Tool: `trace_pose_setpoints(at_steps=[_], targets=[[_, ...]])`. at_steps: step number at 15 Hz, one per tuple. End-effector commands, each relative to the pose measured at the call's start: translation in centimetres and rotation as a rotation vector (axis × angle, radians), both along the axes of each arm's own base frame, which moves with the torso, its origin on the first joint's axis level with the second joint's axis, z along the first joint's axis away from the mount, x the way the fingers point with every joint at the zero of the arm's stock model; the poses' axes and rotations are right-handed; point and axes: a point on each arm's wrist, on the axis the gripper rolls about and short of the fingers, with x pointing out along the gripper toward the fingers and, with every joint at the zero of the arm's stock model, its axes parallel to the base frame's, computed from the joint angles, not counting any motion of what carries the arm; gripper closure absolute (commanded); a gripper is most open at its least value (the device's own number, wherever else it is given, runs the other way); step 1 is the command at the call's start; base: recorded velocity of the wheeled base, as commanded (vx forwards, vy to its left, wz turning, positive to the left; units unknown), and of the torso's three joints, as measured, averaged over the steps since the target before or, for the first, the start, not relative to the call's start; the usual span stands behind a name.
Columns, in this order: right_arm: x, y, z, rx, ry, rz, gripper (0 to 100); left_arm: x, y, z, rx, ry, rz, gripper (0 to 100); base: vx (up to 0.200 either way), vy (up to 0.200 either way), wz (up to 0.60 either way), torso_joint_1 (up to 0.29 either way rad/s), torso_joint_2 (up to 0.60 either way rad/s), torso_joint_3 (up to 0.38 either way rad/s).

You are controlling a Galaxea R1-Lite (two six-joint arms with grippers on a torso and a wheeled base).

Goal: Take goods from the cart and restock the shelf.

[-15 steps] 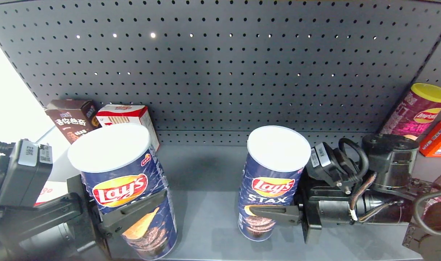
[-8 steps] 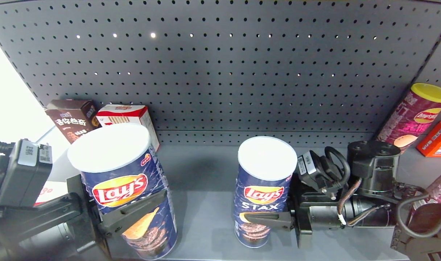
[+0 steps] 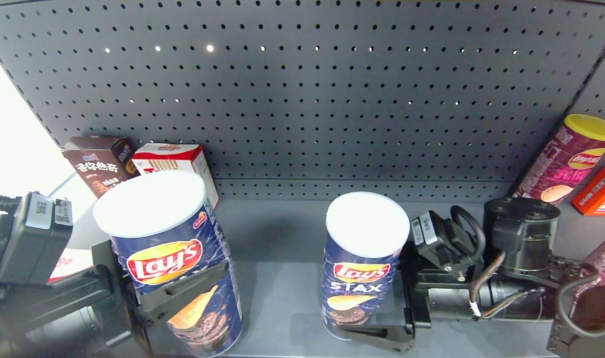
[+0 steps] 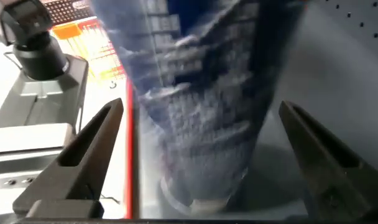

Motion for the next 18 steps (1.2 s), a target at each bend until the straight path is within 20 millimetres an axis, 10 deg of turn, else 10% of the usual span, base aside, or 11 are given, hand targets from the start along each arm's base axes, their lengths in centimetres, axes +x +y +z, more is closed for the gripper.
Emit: trace_pose_setpoints(at_steps=[1,10,18], targets=[[-2.4,-2.1,1.6,0.035,-0.039,-0.011,0,0.0,0.0,0.0,0.0,0.001,-0.002,100,0.0,0.0,0.0,0.0,0.0,0.0],[-11.6,-10.9,3.9,0.162,-0.158,-0.309,0,-0.9,0.5,-0.5,0.001,0.002,-0.005,100,0.0,0.0,0.0,0.0,0.0,0.0],[-21.0,-18.2,-2.5,0.213,-0.056,-0.737,0,-0.9,0.5,0.3,-0.013,-0.03,-0.008,100,0.0,0.0,0.0,0.0,0.0,0.0]])
